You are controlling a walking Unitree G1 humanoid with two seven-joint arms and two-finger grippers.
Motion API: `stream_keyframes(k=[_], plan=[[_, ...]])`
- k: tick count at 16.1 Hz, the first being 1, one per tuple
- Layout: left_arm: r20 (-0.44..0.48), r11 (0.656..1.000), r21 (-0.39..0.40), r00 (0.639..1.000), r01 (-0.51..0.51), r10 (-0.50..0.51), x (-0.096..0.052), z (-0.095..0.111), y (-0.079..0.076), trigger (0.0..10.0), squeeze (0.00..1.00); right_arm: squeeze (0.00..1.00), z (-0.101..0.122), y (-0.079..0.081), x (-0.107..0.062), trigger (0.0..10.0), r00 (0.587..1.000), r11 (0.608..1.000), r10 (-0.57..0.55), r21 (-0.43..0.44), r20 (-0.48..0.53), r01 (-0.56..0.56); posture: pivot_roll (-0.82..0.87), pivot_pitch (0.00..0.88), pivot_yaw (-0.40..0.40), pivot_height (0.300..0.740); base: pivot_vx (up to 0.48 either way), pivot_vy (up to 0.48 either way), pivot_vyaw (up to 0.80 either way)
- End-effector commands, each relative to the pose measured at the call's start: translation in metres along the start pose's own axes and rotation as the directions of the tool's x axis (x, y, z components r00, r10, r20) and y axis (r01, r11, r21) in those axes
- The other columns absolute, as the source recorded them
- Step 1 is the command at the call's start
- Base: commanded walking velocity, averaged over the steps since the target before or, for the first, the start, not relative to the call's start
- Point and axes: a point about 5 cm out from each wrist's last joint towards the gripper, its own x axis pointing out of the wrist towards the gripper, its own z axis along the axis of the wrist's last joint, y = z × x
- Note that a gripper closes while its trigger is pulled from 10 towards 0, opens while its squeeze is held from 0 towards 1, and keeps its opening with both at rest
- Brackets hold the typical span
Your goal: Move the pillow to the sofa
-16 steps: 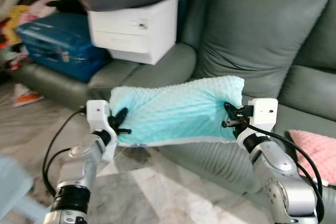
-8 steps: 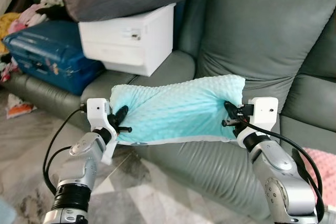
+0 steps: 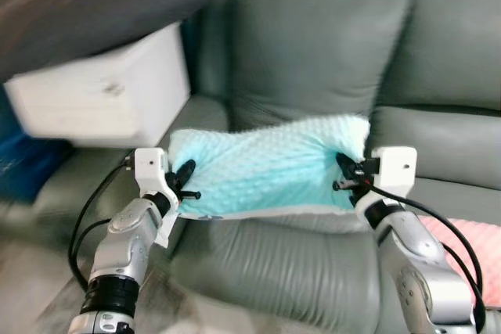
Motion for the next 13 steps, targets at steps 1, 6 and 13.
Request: stream_keyframes(k=[1, 6, 13], plan=[[-0.012, 1.0, 0.003, 1.0, -0.008, 0.008, 0.001, -0.0021, -0.0012, 10.0, 0.0, 0.0, 0.0083, -0.0023, -0.0003, 10.0, 0.999, 1.0, -0.013, -0.011, 0.037, 0.014, -0.2, 0.0, 0.055, 0.74, 0.0, 0.0, 0.0], [-0.02, 1.0, 0.017, 1.0, -0.004, 0.005, 0.0023, 0.0002, 0.0007, 10.0, 0.0, 0.0, 0.0086, -0.0016, 0.0002, 10.0, 0.999, 1.0, -0.011, -0.015, 0.039, 0.012, -0.2, 0.0, 0.054, 0.74, 0.0, 0.069, 0.0], [-0.034, 0.999, 0.038, 0.999, 0.002, -0.001, 0.0014, -0.0017, 0.0013, 10.0, 0.0, 0.0, 0.0089, -0.0008, 0.0009, 10.0, 0.999, 1.0, -0.013, -0.014, 0.041, 0.014, -0.2, 0.0, 0.056, 0.74, 0.0, 0.464, 0.0]])
